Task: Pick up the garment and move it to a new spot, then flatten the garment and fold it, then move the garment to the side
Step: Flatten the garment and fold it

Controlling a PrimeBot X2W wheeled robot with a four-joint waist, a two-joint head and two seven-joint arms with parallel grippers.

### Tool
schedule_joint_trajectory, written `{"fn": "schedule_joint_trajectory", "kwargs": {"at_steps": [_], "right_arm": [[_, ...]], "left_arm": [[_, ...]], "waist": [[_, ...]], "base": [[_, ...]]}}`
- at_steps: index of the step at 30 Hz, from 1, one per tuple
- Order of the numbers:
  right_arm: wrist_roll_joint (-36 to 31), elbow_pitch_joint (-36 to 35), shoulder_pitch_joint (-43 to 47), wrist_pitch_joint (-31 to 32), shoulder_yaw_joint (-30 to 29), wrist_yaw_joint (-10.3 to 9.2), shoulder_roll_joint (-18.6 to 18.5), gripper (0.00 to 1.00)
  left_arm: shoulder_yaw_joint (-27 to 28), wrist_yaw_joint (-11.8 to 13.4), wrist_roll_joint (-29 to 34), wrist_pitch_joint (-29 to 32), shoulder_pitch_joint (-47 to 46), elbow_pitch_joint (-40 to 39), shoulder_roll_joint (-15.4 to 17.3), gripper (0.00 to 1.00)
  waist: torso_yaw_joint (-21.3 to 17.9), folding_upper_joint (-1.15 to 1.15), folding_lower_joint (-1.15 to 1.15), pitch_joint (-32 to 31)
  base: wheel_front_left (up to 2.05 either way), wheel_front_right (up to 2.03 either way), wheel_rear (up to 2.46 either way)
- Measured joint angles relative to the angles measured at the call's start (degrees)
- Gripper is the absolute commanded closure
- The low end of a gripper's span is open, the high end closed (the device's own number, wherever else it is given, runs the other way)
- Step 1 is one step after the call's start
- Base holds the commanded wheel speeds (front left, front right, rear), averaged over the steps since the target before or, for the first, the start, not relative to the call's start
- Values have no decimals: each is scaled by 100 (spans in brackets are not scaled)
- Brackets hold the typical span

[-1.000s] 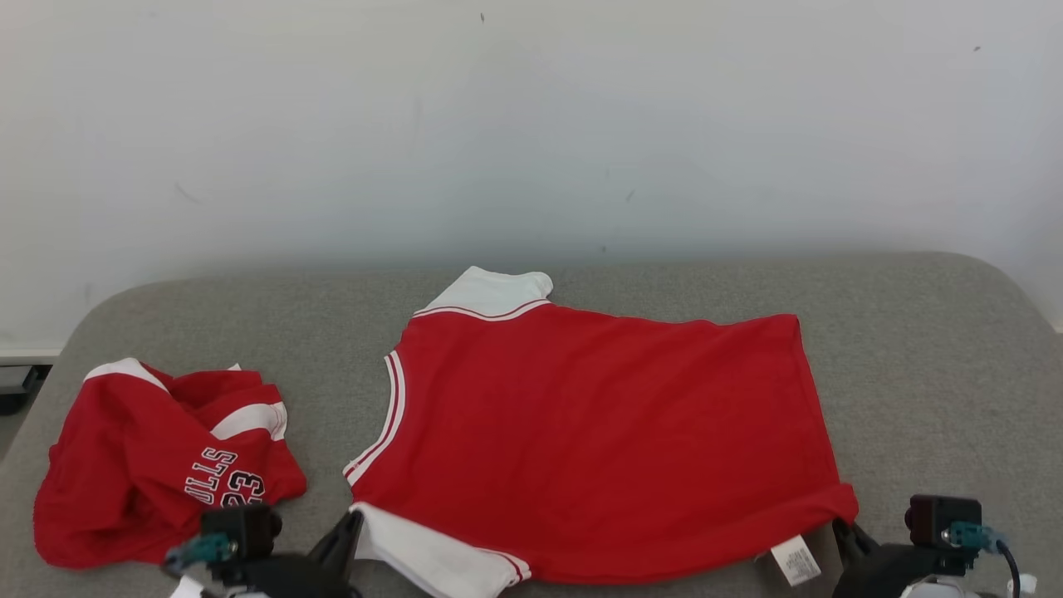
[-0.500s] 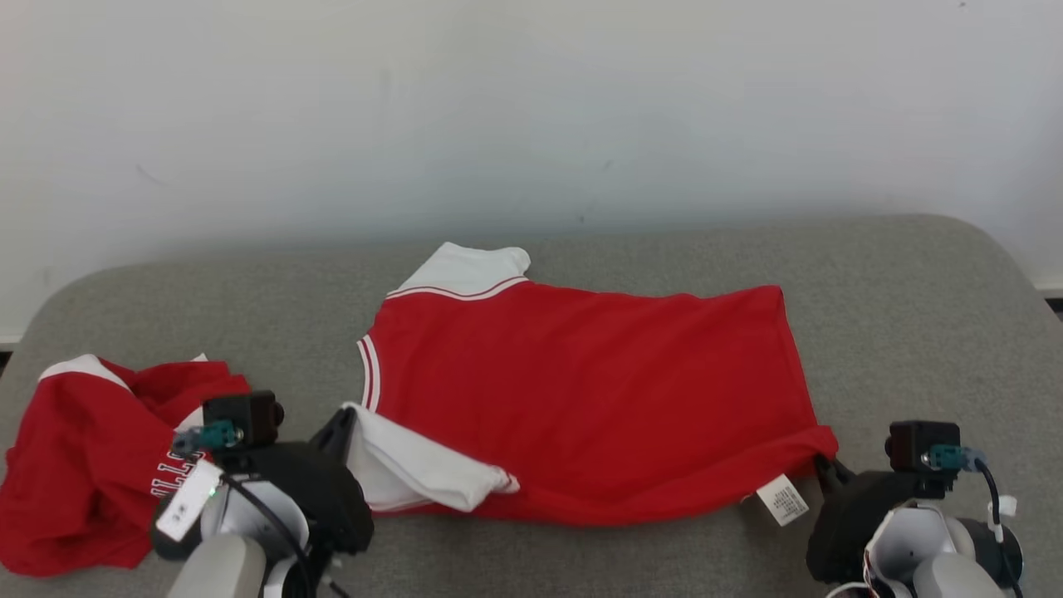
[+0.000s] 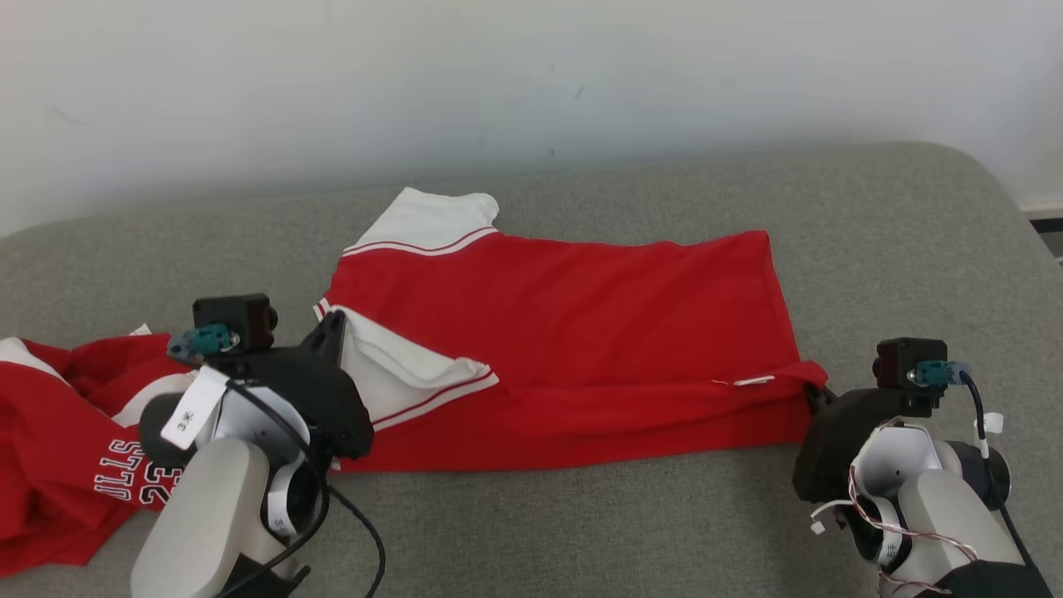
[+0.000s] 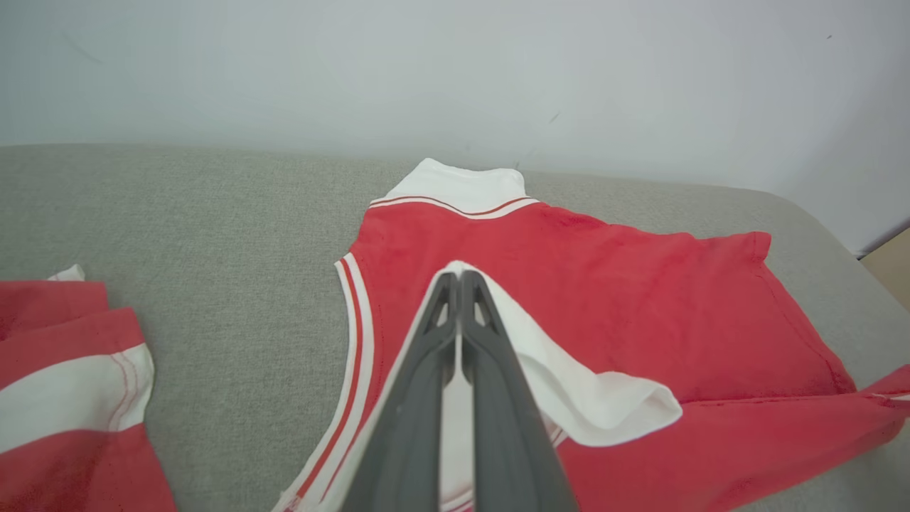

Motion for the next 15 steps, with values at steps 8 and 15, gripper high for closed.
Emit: {"fn": "schedule_joint_trajectory", "kwargs": {"at_steps": [8,15], "right_arm": [[-46,386,-438,-2,-29,-70,49,100],[-138,695,-694,-118,-5,-78,74,0]], "left_arm": [[-97,-3,171,-220,-398,276,-56,100],[-267,-160,264,-371,-753,646,-107,54]], "waist": [[-2,0,0,278],[12,0,0,449]], "base": [[0,0,0],[0,0,0]]}}
